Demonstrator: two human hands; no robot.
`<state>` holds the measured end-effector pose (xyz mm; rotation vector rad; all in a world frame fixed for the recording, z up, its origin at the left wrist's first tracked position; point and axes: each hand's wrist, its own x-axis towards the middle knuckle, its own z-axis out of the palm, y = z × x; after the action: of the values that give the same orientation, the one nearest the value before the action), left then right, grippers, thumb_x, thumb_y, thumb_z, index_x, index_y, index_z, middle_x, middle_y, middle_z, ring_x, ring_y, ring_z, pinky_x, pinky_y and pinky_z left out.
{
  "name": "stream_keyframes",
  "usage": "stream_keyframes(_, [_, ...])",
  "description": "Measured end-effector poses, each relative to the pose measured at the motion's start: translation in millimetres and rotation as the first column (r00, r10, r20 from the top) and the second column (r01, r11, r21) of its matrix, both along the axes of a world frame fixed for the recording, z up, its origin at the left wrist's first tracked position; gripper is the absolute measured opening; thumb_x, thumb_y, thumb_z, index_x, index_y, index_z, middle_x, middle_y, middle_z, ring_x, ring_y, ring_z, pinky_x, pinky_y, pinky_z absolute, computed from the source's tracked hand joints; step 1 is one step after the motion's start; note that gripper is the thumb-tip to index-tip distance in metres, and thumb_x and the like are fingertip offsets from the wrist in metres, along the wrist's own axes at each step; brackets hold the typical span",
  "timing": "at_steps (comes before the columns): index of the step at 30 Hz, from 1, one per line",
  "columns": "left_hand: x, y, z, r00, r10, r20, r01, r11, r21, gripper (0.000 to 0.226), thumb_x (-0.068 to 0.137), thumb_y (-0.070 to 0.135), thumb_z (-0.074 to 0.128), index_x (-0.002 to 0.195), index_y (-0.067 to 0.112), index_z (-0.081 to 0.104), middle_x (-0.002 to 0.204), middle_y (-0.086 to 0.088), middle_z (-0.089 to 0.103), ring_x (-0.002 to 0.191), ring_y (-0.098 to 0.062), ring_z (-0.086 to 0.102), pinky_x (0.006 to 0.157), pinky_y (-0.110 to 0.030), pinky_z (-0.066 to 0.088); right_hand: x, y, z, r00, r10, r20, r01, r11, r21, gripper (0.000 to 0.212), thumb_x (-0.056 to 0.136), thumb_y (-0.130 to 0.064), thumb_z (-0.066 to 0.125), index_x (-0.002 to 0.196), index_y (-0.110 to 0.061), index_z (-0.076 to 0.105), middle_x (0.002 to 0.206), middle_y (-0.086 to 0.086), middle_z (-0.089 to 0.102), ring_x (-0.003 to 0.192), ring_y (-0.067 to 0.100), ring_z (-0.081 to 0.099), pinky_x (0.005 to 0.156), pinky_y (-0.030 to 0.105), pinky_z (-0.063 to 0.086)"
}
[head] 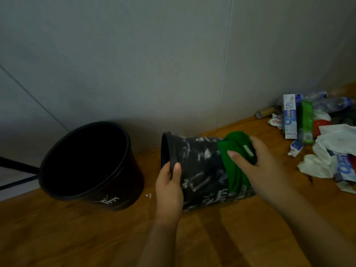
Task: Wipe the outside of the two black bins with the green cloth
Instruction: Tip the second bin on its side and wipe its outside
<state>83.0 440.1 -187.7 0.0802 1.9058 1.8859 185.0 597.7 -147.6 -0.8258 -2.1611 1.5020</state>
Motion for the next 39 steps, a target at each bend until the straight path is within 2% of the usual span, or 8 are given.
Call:
stream_keyframes(7, [-4.0, -11.4, -22.9, 0.999, 0.038, 0.021, -0.038, 0.999, 0.016, 0.027, 0.102, 0.032, 0.048, 0.118, 0.024, 0.068, 0.110, 0.001, 0.073, 0.106, -0.023, 0.069, 0.093, -0.051, 0.055, -40.4, -29.9, -11.5, 0.966, 0.228, 0.122, -0.258, 0.887, 0.382, 0.046, 0.089, -0.032, 0.064, 0.133, -0.031, 0.049, 0.120, -0.018, 0.056, 0.109, -0.001, 0.053, 0.093, 0.022, 0.048])
stream_keyframes(10, [-7.7, -15.5, -32.8, 0.997, 0.066, 0.029, -0.066, 0.998, 0.008, 0.024, 0.102, 0.033, 0.048, 0.116, 0.029, 0.068, 0.107, 0.005, 0.074, 0.104, -0.020, 0.069, 0.095, -0.051, 0.053, -61.3, -41.3, -25.7, 0.948, 0.273, 0.165, -0.319, 0.807, 0.497, 0.054, 0.090, -0.031, 0.065, 0.139, -0.026, 0.045, 0.138, -0.012, 0.048, 0.125, 0.007, 0.045, 0.106, 0.030, 0.042])
stream_keyframes(13, [-10.5, -19.5, -38.8, 0.993, 0.086, 0.082, -0.090, 0.995, 0.035, 0.024, 0.102, 0.030, 0.048, 0.115, 0.028, 0.068, 0.107, 0.004, 0.074, 0.106, -0.021, 0.068, 0.098, -0.052, 0.051, -78.8, -48.5, -39.1, 0.939, 0.282, 0.195, -0.343, 0.741, 0.577, 0.051, 0.090, -0.034, 0.064, 0.137, -0.025, 0.046, 0.139, -0.012, 0.044, 0.126, 0.010, 0.043, 0.104, 0.034, 0.043])
stream_keyframes(18, [-15.8, -29.7, -48.5, 0.982, 0.058, 0.178, -0.073, 0.994, 0.083, 0.023, 0.101, 0.028, 0.050, 0.119, 0.027, 0.063, 0.113, 0.008, 0.072, 0.111, -0.019, 0.065, 0.099, -0.045, 0.051, -91.1, -57.0, -51.5, 0.929, 0.282, 0.239, -0.370, 0.693, 0.619, 0.048, 0.089, -0.044, 0.061, 0.133, -0.027, 0.050, 0.134, -0.014, 0.050, 0.120, 0.012, 0.048, 0.099, 0.030, 0.043])
stream_keyframes(24, [-27.5, -35.6, -48.6, 0.974, -0.014, 0.224, -0.016, 0.991, 0.132, 0.021, 0.104, 0.019, 0.046, 0.115, 0.017, 0.064, 0.104, -0.006, 0.074, 0.092, -0.020, 0.073, 0.069, -0.028, 0.058, -95.1, -61.4, -50.2, 0.904, 0.342, 0.258, -0.428, 0.693, 0.581, 0.044, 0.089, -0.035, 0.063, 0.130, -0.024, 0.052, 0.130, -0.010, 0.052, 0.118, 0.011, 0.050, 0.097, 0.029, 0.046])
stream_keyframes(28, [-27.7, -30.6, -51.0, 0.997, 0.003, 0.082, -0.004, 1.000, 0.021, 0.027, 0.103, 0.041, 0.041, 0.121, 0.034, 0.059, 0.117, 0.005, 0.067, 0.110, -0.014, 0.065, 0.095, -0.038, 0.053, -93.7, -60.8, -46.2, 0.884, 0.298, 0.360, -0.466, 0.630, 0.621, 0.045, 0.089, -0.028, 0.064, 0.132, -0.022, 0.049, 0.134, -0.006, 0.050, 0.120, 0.018, 0.049, 0.093, 0.031, 0.045])
stream_keyframes(33, [-25.3, -29.7, -52.7, 0.999, -0.003, 0.037, 0.002, 1.000, 0.021, 0.027, 0.105, 0.041, 0.036, 0.123, 0.036, 0.055, 0.113, 0.003, 0.066, 0.103, -0.013, 0.066, 0.088, -0.036, 0.056, -93.3, -48.1, -51.3, 0.925, 0.083, 0.370, -0.331, 0.655, 0.680, 0.048, 0.088, -0.028, 0.064, 0.131, -0.012, 0.048, 0.133, 0.005, 0.046, 0.116, 0.025, 0.049, 0.092, 0.034, 0.044])
stream_keyframes(39, [-23.4, -27.9, -58.2, 1.000, 0.019, -0.001, -0.019, 1.000, 0.010, 0.027, 0.106, 0.039, 0.033, 0.124, 0.041, 0.054, 0.117, 0.010, 0.063, 0.109, -0.005, 0.060, 0.091, -0.029, 0.050, -93.8, -59.7, -57.8, 0.862, 0.335, 0.380, -0.506, 0.530, 0.681, 0.056, 0.081, -0.021, 0.068, 0.134, -0.020, 0.051, 0.139, -0.001, 0.043, 0.123, 0.025, 0.043, 0.101, 0.041, 0.042])
